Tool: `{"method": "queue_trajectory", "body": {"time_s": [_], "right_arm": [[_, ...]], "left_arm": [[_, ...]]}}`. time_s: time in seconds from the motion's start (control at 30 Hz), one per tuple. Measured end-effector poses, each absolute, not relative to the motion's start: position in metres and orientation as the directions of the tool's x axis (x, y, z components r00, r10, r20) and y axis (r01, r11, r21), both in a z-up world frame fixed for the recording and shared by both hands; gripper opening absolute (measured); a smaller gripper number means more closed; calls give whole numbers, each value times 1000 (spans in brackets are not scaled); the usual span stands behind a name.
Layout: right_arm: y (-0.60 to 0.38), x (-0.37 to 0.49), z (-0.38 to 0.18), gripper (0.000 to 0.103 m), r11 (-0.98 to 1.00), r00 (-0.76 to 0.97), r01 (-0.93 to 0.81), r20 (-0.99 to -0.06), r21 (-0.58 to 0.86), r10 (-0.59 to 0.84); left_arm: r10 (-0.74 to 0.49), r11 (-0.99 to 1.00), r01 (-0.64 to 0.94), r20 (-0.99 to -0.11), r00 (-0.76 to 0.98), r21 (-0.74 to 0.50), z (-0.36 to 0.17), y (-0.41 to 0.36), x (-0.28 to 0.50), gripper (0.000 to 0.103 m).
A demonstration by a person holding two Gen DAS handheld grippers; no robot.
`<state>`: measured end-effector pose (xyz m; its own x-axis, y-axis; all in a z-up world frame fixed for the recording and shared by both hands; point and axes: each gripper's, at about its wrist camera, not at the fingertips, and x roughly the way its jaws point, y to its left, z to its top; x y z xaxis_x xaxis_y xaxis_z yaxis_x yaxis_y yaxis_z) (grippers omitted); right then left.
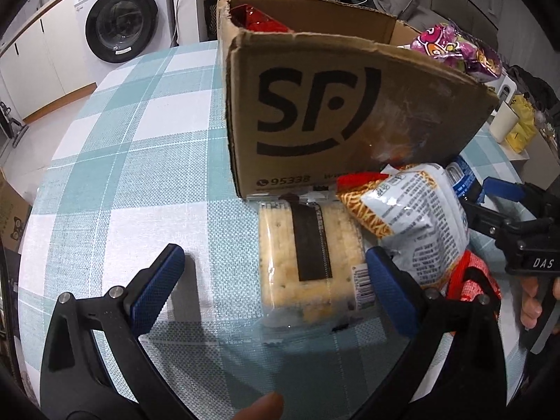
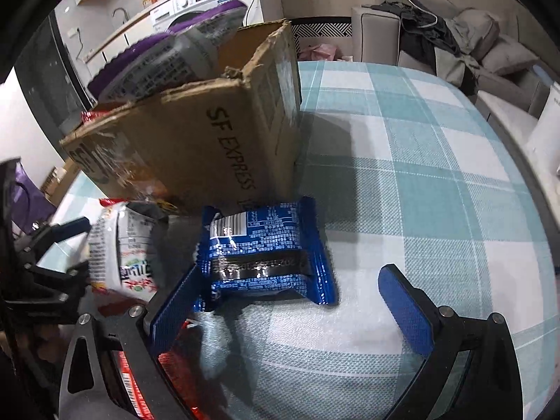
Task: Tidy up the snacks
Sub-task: 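Grasp the clear cracker pack with the left gripper while the right gripper grasps the blue biscuit pack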
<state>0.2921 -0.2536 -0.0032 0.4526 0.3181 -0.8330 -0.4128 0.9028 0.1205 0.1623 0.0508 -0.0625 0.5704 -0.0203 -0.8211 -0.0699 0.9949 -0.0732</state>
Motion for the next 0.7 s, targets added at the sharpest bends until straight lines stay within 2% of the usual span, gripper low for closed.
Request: {"method": "queue_trajectory", "body": {"time_s": [0.3, 0.47, 0.67, 0.7], "right_arm": [[-257, 295, -3, 98, 903, 460, -414, -829, 117, 318], [-257, 294, -1, 88, 894, 451, -425, -824, 139, 343], [-255, 289, 2, 76, 884, 450, -440, -812, 160, 371], [-254, 288, 2, 74, 882, 448, -442, -811, 164, 376]], "left_arm": [[1, 997, -62, -825, 566, -41, -65, 49, 158, 102], [7, 999, -48, -824, 566, -25, -64, 44, 149, 96], [-22, 1000, -4, -806, 592, -30, -58, 39, 139, 73], [-29, 999, 6, -802, 596, -31, -57, 37, 137, 65]]}}
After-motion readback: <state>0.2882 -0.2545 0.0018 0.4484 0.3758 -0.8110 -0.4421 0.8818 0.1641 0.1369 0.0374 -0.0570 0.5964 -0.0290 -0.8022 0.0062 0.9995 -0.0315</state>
